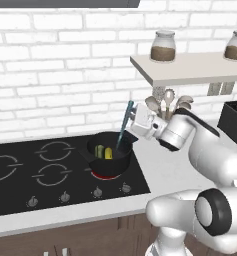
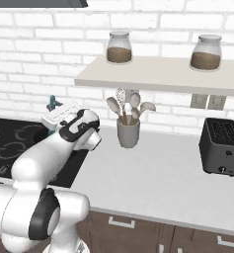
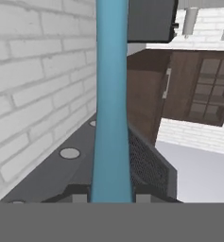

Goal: Put the cucumber and cucumber in the pot. Retrieve the spatula and lightly stir the vegetables in the pot.

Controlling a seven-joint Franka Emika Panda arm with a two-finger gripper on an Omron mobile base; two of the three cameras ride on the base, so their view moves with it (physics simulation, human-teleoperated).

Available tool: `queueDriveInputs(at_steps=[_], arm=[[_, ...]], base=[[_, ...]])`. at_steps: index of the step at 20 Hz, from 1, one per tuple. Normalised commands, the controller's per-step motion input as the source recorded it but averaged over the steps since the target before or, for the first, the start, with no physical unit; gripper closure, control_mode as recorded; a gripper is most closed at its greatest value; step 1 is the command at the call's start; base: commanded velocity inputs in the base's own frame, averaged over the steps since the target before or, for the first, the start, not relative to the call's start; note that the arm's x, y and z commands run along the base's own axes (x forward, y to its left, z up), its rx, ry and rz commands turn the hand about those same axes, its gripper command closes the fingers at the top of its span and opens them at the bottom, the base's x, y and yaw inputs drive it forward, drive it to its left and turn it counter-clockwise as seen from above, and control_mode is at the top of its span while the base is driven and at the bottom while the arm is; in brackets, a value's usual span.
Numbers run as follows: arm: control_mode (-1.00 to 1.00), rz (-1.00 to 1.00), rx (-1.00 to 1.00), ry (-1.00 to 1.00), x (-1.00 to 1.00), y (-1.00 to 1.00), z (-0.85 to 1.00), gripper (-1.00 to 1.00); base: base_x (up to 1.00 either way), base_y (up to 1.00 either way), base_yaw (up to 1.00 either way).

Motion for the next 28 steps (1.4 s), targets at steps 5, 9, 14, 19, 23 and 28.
queueDriveInputs(at_steps=[5,9,14,19,23,28], arm=[[-1.0,0.0,-0.03,0.0,0.39,0.25,-0.33,1.0],[-1.0,0.0,0.0,0.0,0.46,0.19,-0.29,1.0],[-1.0,0.0,0.0,0.0,0.44,0.1,-0.32,1.0],[-1.0,0.0,-0.06,0.02,0.37,0.09,-0.29,1.0],[-1.0,0.0,-0.02,0.08,0.35,0.21,-0.27,1.0],[-1.0,0.0,0.0,0.01,0.22,0.15,-0.24,1.0]], base=[[0.0,0.0,0.0],[0.0,0.0,0.0],[0.0,0.0,0.0],[0.0,0.0,0.0],[0.0,0.0,0.0],[0.0,0.0,0.0]])
